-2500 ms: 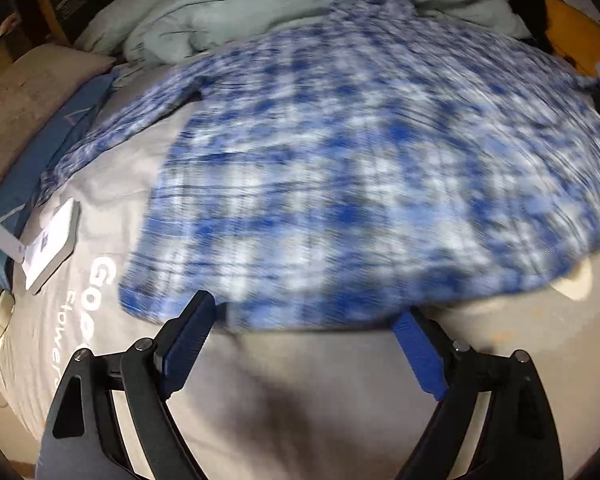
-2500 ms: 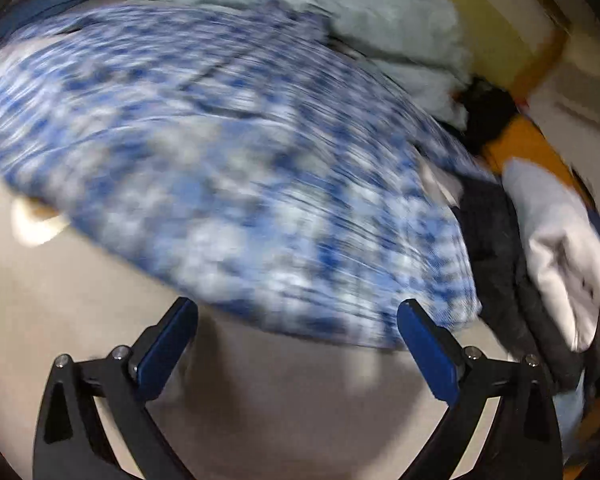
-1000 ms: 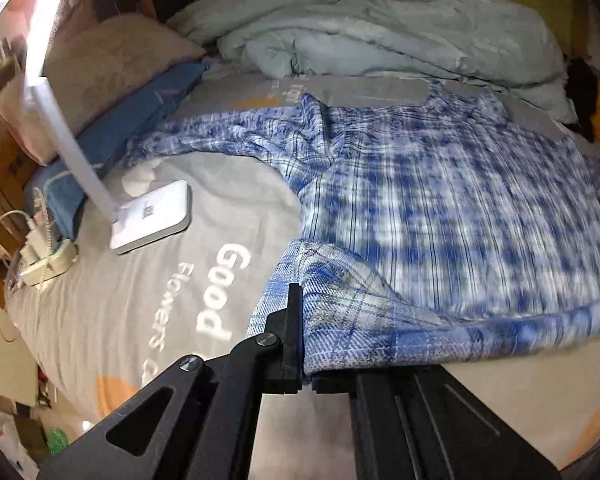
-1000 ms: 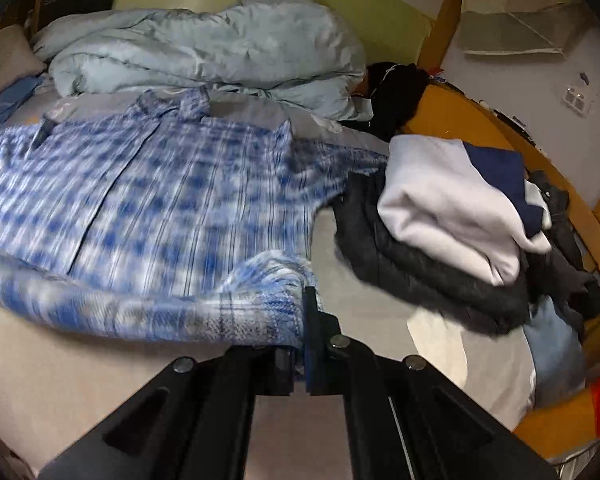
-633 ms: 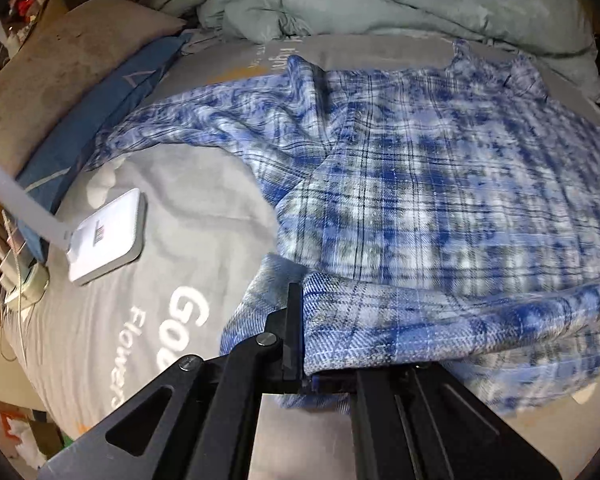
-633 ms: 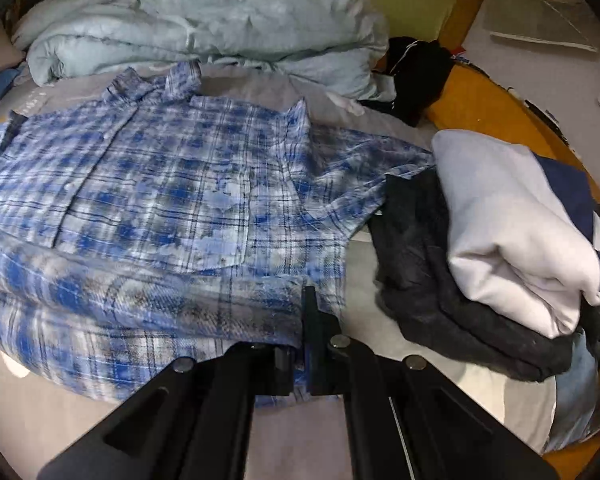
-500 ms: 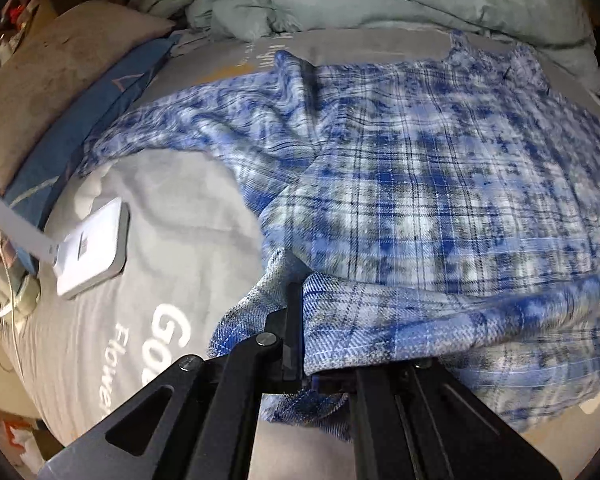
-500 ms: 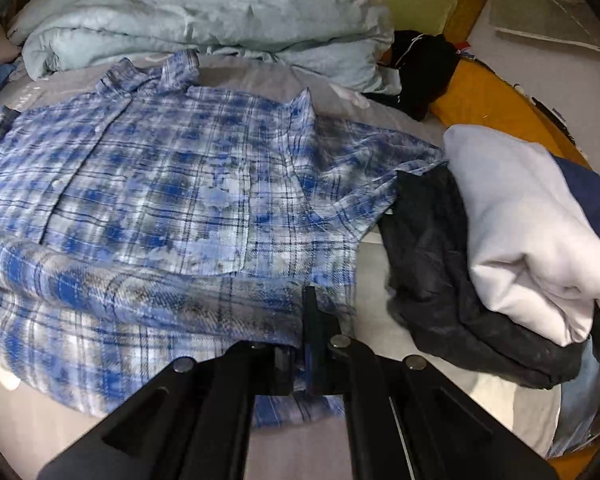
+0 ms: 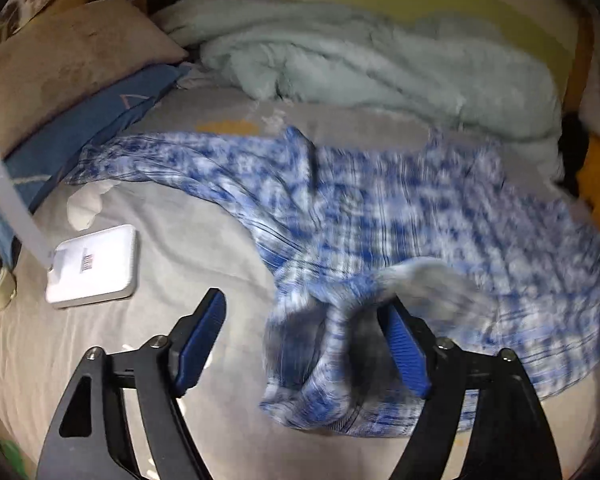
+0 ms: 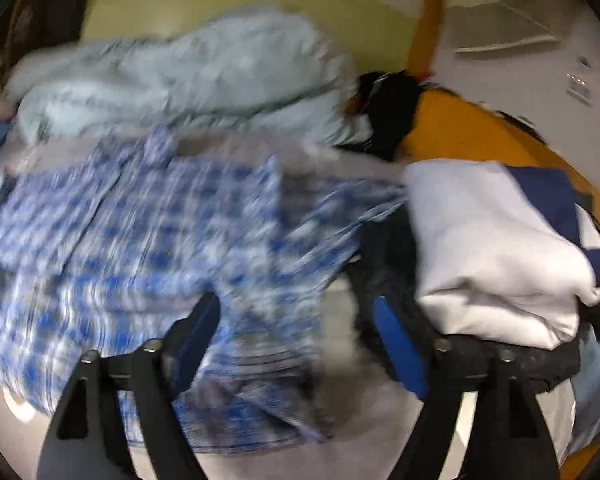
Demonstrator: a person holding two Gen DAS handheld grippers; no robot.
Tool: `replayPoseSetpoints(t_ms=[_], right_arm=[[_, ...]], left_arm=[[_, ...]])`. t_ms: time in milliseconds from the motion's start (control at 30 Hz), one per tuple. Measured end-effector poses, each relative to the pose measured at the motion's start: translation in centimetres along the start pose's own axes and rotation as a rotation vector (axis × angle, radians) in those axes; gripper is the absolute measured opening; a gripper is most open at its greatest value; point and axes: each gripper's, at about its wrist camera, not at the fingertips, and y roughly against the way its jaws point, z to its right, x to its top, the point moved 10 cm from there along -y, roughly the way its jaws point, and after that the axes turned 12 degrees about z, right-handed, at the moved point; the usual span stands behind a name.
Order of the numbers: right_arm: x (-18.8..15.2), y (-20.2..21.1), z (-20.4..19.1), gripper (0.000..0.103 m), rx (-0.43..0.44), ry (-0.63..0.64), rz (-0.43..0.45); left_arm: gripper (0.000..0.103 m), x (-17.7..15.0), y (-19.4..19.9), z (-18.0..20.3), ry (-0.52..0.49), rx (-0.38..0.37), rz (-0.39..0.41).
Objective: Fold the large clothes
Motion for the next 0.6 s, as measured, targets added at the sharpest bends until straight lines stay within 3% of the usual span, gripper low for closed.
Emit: replayPoseSetpoints(t_ms=[167, 333, 367, 400, 433, 467, 500, 533, 567, 600], right_arm=[[-0.2, 0.7, 1.3, 0.08, 0.051, -0.049, -0.03], [-2.6, -1.0, 0.3, 0.08, 0.152, -0.076, -0.156], [-3.0, -1.4, 0.2, 0.08, 0.165, -0.079, -0.172], [-3.4, -2.0, 0.1, 0.08, 0.169, -0.08, -0.192], [-3.9, -2.5, -0.2, 0.08, 0.19, -0.082, -0.218], [-4.3, -2.7, -0.7, 0.08, 0.224, -0.081, -0.241], [-5.0, -3.0, -1.9, 0.079, 0.298, -0.071, -0.292], [-5.1, -3.0, -2.3, 0.072, 0.307, -0.066, -0.298], [-5.0, -3.1, -2.7, 0.057, 0.286, -0.032, -0.283], [-4.7, -3.1, -2.7, 0.051, 0.265, 0.001, -0.264]], left_arm=[[0.081, -0.6, 0.4, -0.9, -0.016, 0.03, -0.021], [0.081, -5.6, -2.4, 0.0, -0.032, 0.009, -0.227], [0.065, -6.2, -2.8, 0.4, -0.042, 0.004, -0.242], [0.029, -6.6, -3.2, 0.7, -0.069, 0.006, -0.238], [0.014, -6.6, -3.5, 0.9, -0.116, 0.025, -0.224], [0.007, -6.2, -3.6, 1.0, -0.15, 0.043, -0.197], [0.006, -5.6, -3.5, 1.1, -0.153, 0.045, -0.164], [0.006, -4.7, -3.2, 1.1, -0.133, 0.041, -0.132], [0.006, -3.9, -3.0, 0.9, -0.108, 0.032, -0.105], [0.006, -2.9, -2.6, 0.8, -0.083, 0.023, -0.073]])
